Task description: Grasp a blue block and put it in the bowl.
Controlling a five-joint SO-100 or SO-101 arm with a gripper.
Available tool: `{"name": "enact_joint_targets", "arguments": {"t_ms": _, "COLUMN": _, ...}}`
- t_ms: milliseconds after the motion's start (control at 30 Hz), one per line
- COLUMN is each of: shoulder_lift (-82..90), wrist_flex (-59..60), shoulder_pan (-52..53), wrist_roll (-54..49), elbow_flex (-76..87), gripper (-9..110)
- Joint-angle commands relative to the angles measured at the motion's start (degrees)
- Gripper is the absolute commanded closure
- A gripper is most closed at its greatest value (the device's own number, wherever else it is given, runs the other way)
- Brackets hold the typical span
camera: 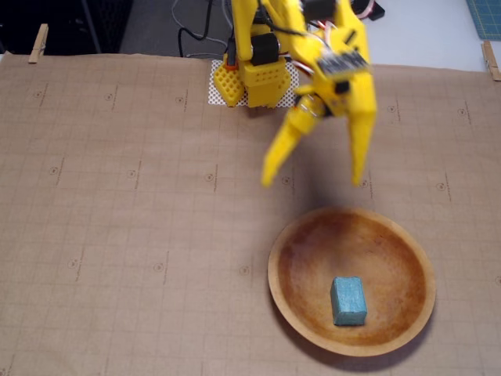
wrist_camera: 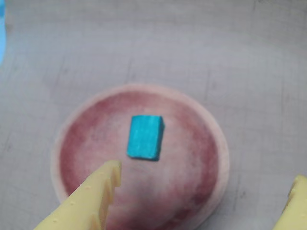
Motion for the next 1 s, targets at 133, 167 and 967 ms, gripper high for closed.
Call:
{"name": "enact_joint_targets", "arguments": {"t_ms": 133, "shoulder_lift": 20.0, "wrist_flex": 0.1, "shoulder_pan": 5.2, "wrist_roll": -0.2, "elbow_flex": 9.7, "gripper": 56}}
{"name": "enact_joint_targets", "arguments": {"t_ms": 167, "shoulder_lift": 22.1, "wrist_flex": 0.1, "shoulder_pan": 5.4, "wrist_roll": -0.3, "elbow_flex": 11.4, "gripper": 57}}
{"name": "enact_joint_targets", "arguments": {"t_ms": 967, "shoulder_lift": 44.6, "wrist_flex": 9.9, "shoulder_pan": 18.5, "wrist_roll": -4.7, "elbow_flex": 28.0, "gripper": 93}}
